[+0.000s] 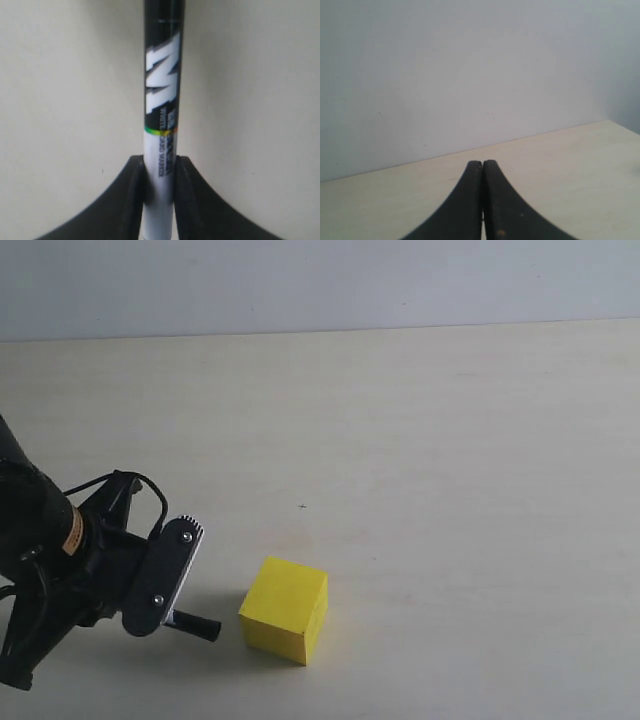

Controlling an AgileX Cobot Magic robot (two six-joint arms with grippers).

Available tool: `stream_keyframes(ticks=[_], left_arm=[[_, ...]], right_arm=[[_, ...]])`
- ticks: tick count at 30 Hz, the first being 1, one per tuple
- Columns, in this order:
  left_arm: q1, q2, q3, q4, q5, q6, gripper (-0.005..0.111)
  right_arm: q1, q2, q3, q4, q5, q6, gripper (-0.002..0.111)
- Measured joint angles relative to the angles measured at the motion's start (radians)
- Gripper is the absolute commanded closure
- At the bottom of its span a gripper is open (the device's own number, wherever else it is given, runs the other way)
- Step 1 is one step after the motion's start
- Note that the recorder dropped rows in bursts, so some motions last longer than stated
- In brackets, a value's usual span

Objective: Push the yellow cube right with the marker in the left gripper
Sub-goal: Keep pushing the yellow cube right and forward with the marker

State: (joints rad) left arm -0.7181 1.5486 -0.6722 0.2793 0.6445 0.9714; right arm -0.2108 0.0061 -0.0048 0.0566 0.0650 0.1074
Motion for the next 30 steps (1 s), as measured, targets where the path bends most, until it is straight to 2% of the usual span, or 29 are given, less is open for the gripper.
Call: stream_keyframes(ticks=[12, 24, 27, 30], left_arm=[[0.009, 0.0, 0.0, 0.002, -0.106, -0.003, 0.107], [-0.086, 0.0, 0.0, -0.017, -0.108, -0.003, 0.107], [-0.076, 0.0, 0.0, -0.017, -0.102, -0.018, 0.107], [-0.037, 0.0, -0.002, -0.004, -0.089, -0.078, 0.107]], right_arm=[[0.0, 0.0, 0.0, 0.0, 0.0, 0.0, 0.108], [0.0, 0.0, 0.0, 0.0, 0.0, 0.0, 0.108], [0.0, 0.0, 0.0, 0.0, 0.0, 0.0, 0.108], [0.0, 0.0, 0.0, 0.0, 0.0, 0.0, 0.108]])
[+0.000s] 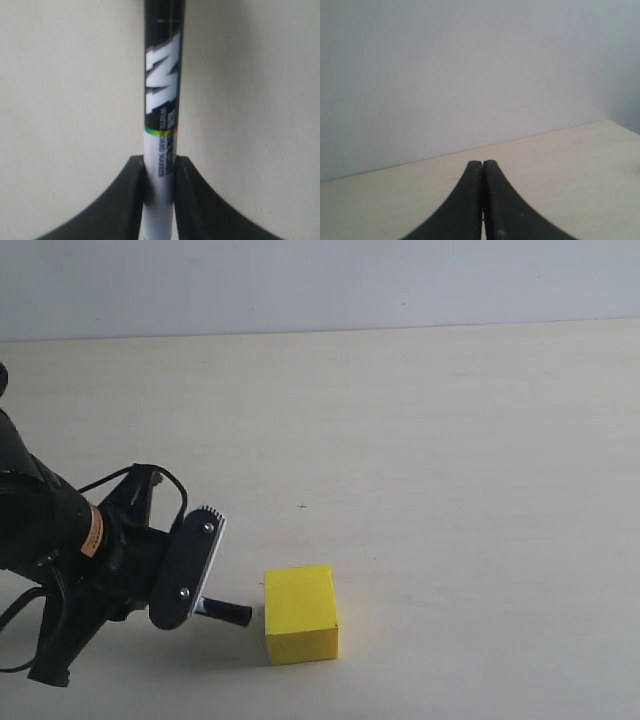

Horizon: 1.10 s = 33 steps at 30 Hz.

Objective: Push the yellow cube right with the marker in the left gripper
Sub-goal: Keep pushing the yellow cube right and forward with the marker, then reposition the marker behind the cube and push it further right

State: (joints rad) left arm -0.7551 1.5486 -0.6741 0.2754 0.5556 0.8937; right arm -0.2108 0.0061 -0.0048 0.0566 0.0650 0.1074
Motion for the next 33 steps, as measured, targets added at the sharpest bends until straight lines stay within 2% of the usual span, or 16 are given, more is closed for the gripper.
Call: stream_keyframes(ticks=[4, 8, 15, 21, 33], left_arm=[[0.063, 0.0, 0.0, 0.015, 0.035, -0.122, 0.107], [0.074, 0.0, -0.009, -0.001, 0.075, -0.197, 0.107], [0.076, 0.002, -0.098, -0.019, 0.327, -0.21, 0.107], [0.076, 0.021, -0.047, -0.063, 0.3, -0.153, 0.107], [0.076, 0.043, -0.049, -0.102, 0.243, -0.154, 0.107]], right_arm=[[0.0, 0.0, 0.0, 0.0, 0.0, 0.0, 0.108], [0.0, 0.0, 0.0, 0.0, 0.0, 0.0, 0.108], [0.0, 0.0, 0.0, 0.0, 0.0, 0.0, 0.108], [0.0, 0.0, 0.0, 0.0, 0.0, 0.0, 0.108], [0.0, 0.0, 0.0, 0.0, 0.0, 0.0, 0.108]])
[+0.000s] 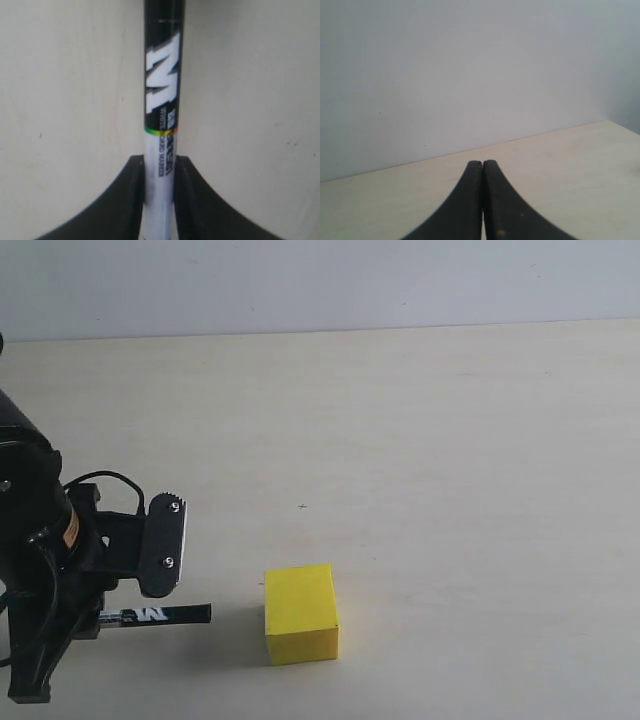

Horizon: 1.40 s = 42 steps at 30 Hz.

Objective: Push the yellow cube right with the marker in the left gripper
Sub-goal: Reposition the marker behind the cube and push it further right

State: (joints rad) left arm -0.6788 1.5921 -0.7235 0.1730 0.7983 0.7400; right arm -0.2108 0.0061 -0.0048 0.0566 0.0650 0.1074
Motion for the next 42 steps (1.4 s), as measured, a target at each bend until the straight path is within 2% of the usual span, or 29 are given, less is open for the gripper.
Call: stream_keyframes(ticks=[10, 18, 25, 28, 32, 37, 42], left_arm=[[-0.008, 0.13, -0.077, -0.013, 0.004, 0.0, 0.107], [-0.02, 0.146, -0.08, -0.017, -0.007, 0.037, 0.107], [-0.139, 0.148, -0.118, -0.037, -0.033, 0.041, 0.107], [-0.162, 0.148, -0.165, -0.069, -0.043, 0.041, 0.107], [-0.153, 0.148, -0.179, -0.071, -0.019, 0.041, 0.107], [-0.109, 0.148, -0.181, -0.071, 0.06, 0.024, 0.107], [-0.101, 0.148, -0.181, -0.077, 0.071, 0.002, 0.107]], right_arm=[[0.0, 0.0, 0.0, 0.0, 0.0, 0.0, 0.108], [0.0, 0.0, 0.0, 0.0, 0.0, 0.0, 0.108], [0.0, 0.0, 0.0, 0.0, 0.0, 0.0, 0.108], [0.0, 0.0, 0.0, 0.0, 0.0, 0.0, 0.108], [0.0, 0.0, 0.0, 0.0, 0.0, 0.0, 0.108], [0.0, 0.0, 0.0, 0.0, 0.0, 0.0, 0.108], [0.0, 0.0, 0.0, 0.0, 0.0, 0.0, 0.108]])
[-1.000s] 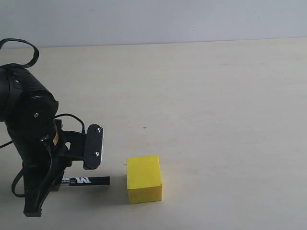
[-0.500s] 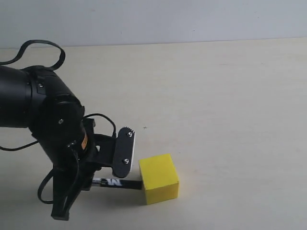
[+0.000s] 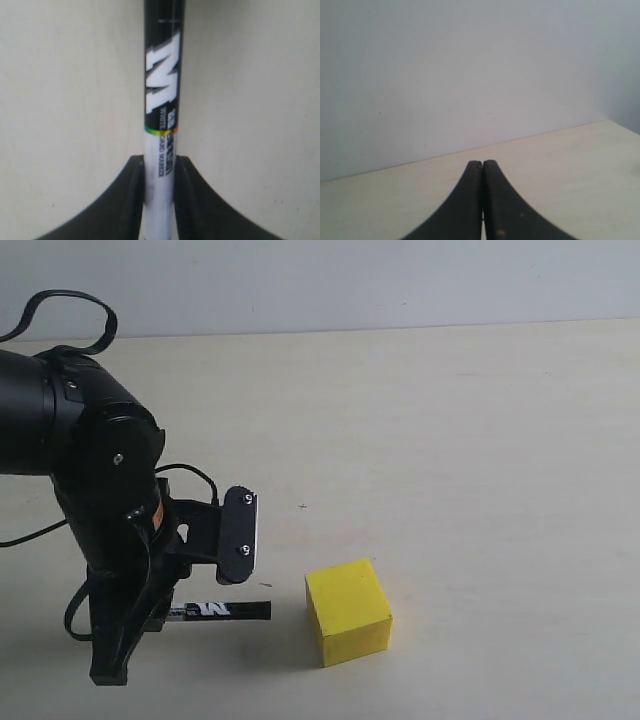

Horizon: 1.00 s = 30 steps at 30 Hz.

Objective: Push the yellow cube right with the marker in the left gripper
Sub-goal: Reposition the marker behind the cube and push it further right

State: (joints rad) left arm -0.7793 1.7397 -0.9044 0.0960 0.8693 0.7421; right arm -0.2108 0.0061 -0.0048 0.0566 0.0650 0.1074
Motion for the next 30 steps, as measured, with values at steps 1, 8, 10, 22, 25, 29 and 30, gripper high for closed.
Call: stream_keyframes(ticks=[1, 8, 10, 22, 25, 29, 30], left_arm=[[0.0, 0.0, 0.0, -0.007, 0.0, -0.002, 0.107], [0.0, 0.0, 0.002, -0.024, -0.026, -0.006, 0.107], [0.0, 0.003, 0.002, -0.024, -0.036, -0.008, 0.107], [-0.043, 0.075, 0.01, -0.053, -0.106, -0.042, 0.107], [-0.067, 0.075, 0.01, -0.053, -0.111, -0.05, 0.107], [-0.067, 0.075, 0.01, -0.031, -0.113, -0.13, 0.107], [-0.067, 0.075, 0.01, -0.023, -0.113, -0.142, 0.107]], right_arm=[[0.0, 0.0, 0.0, 0.0, 0.0, 0.0, 0.108], [0.0, 0.0, 0.0, 0.0, 0.0, 0.0, 0.108], [0.0, 0.0, 0.0, 0.0, 0.0, 0.0, 0.108], [0.0, 0.0, 0.0, 0.0, 0.0, 0.0, 0.108], [0.0, 0.0, 0.0, 0.0, 0.0, 0.0, 0.108], [0.0, 0.0, 0.0, 0.0, 0.0, 0.0, 0.108], [0.0, 0.0, 0.0, 0.0, 0.0, 0.0, 0.108]])
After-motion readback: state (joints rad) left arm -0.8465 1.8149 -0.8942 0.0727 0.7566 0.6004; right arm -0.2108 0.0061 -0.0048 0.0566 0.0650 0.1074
